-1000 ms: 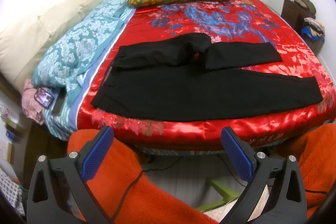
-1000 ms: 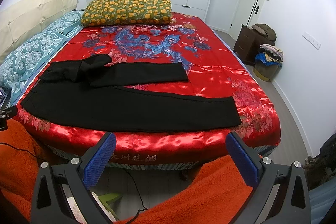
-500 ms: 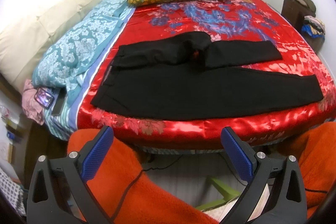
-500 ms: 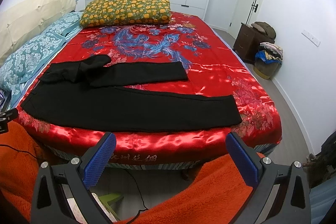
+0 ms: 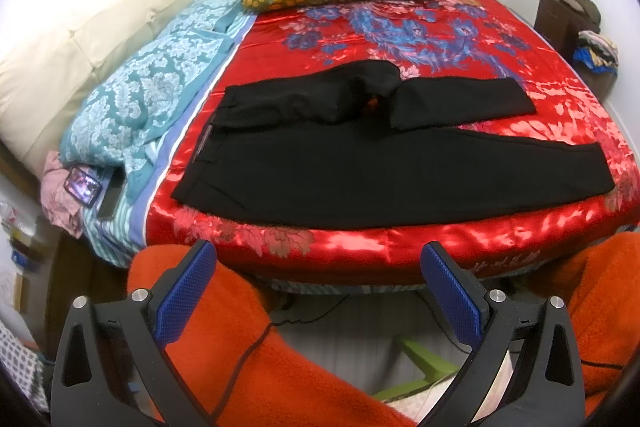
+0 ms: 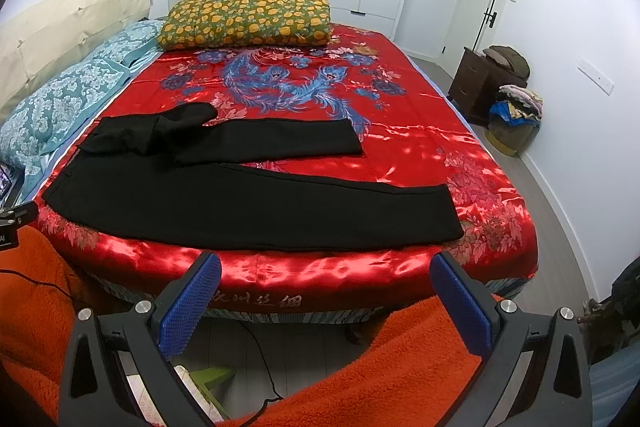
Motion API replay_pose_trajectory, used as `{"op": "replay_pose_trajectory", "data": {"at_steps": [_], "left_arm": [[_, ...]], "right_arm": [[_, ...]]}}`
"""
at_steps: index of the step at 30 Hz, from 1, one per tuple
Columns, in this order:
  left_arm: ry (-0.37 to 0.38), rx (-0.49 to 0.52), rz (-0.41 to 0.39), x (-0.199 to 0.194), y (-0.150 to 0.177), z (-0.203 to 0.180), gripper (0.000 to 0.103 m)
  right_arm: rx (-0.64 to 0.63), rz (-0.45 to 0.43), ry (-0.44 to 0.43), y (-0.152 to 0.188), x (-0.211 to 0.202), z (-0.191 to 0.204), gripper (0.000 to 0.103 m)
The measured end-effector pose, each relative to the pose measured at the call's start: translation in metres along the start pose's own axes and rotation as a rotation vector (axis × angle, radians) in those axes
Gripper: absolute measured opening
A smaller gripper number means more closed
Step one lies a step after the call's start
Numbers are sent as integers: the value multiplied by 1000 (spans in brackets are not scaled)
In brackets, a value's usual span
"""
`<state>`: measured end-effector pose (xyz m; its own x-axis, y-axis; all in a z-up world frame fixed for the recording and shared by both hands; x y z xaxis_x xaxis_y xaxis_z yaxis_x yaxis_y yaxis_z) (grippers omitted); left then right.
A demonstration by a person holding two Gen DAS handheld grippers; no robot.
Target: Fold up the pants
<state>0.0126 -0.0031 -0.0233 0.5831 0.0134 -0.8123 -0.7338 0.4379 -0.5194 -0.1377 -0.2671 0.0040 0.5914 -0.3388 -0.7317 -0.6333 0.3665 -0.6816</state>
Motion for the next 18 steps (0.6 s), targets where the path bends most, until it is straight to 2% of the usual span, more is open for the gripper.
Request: {"op": "replay_pose_trajectory", "data": {"at_steps": [18], "left_arm": [[2, 9, -11, -7, -1, -5, 102]], "right_arm": [[-4, -6, -3, 0, -7, 3, 103]]}}
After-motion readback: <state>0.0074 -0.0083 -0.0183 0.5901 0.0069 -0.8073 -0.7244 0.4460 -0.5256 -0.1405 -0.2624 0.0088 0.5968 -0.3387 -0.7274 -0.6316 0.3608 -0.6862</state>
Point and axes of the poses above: each gripper's, at about its wrist camera, not at the fingertips, and x roughly the way its jaws point, z to its left, y to its underside, the point moved 2 cm from there along x, roughly the way its jaws point, and after that the axes turned 12 degrees about x, right-handed, at the moved point
